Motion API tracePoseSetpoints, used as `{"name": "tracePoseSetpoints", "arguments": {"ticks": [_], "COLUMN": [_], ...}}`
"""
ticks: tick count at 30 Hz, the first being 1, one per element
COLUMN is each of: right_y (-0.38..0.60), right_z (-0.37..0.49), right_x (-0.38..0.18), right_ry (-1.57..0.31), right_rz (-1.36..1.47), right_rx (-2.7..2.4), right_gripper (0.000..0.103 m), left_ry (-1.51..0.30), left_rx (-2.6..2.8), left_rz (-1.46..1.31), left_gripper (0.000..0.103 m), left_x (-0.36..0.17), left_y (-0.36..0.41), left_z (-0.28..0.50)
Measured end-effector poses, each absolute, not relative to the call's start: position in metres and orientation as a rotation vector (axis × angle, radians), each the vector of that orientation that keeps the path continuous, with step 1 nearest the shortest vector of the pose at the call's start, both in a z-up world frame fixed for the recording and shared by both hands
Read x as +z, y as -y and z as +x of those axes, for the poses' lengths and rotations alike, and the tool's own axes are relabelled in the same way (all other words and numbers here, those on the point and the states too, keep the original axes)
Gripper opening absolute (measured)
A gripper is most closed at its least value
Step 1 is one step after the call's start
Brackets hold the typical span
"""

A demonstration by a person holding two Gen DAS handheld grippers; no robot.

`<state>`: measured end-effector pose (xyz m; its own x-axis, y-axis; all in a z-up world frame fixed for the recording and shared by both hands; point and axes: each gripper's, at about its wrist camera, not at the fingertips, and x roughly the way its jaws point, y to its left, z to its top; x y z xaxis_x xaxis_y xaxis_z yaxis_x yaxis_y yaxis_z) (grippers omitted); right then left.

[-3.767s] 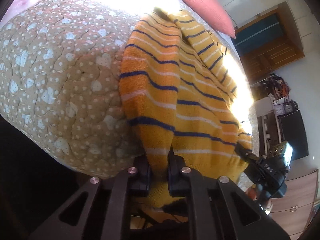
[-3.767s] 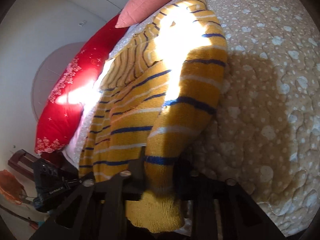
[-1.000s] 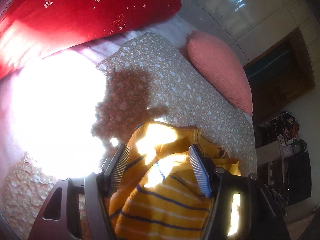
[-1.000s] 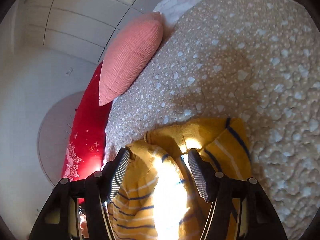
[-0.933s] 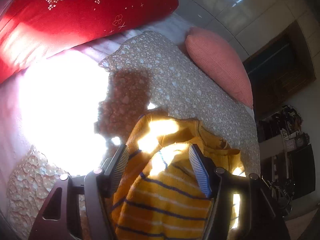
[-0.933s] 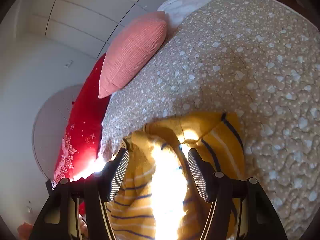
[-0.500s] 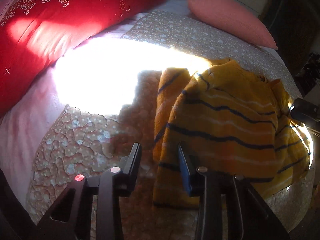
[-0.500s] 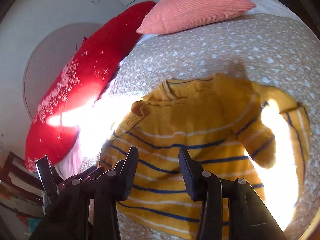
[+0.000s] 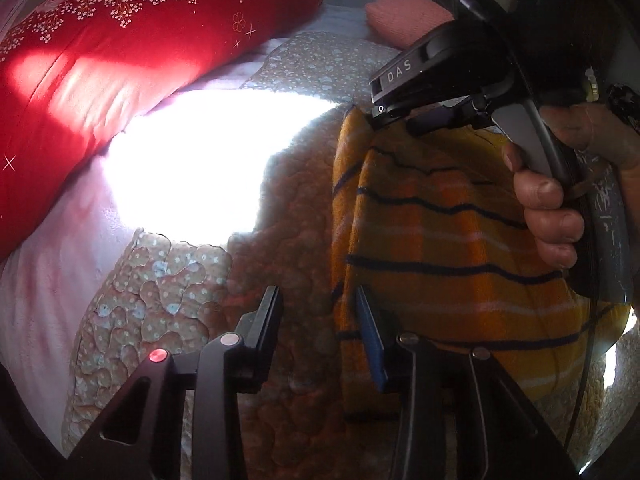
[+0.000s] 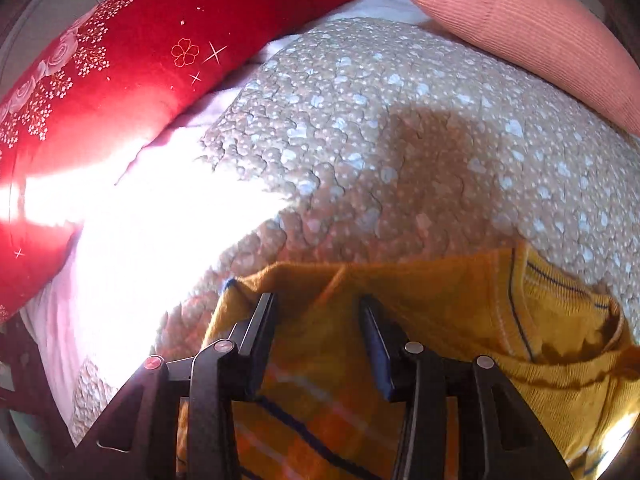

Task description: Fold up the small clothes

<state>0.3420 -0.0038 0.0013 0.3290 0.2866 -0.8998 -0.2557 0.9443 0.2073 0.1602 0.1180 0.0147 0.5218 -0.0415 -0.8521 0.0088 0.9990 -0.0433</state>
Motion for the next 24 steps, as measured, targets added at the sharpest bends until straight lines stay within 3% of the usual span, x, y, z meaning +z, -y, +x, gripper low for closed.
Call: {"name": "tracePoseSetpoints", "arguments": {"ticks": [9,17,19,20,24], "right_y": [0.085,0.214,0.241,0.253,0.290], "right_z": [0.259,0.227,0.228,0.229,0.228], "right_x": [0.058,0.019,0.017,0.020,0.032], "right_ry": [-1.093,-1.169,-1.132,-1.108,-1.110], "right_rz": [0.067,-0.200,-0.281,-0.268,-0.101], "right_rx": [0.327,-0.090,-0.247,-0.284,-0.322], "right_gripper": [0.047,0.043,0.055,0.068,0.069], "left_ry": [-0.971,-0.966,-0.967,-0.967,-0.960], "left_rx": [-0.043,-0.041,-0.051,-0.052,-0.050], "left_rz": [-0.110,-0.163,-0.181,-0.184,-0.185], "left_gripper": [0.042,0.050,0.050,0.050,0.050], "left_x": [0.055,0.070,0.073,0.074,0.081], "left_y": [-0.130,-0.121,-0.119,-0.118,-0.114], "left_z": [0.099,0.042,0.033,0.030,0.017]}}
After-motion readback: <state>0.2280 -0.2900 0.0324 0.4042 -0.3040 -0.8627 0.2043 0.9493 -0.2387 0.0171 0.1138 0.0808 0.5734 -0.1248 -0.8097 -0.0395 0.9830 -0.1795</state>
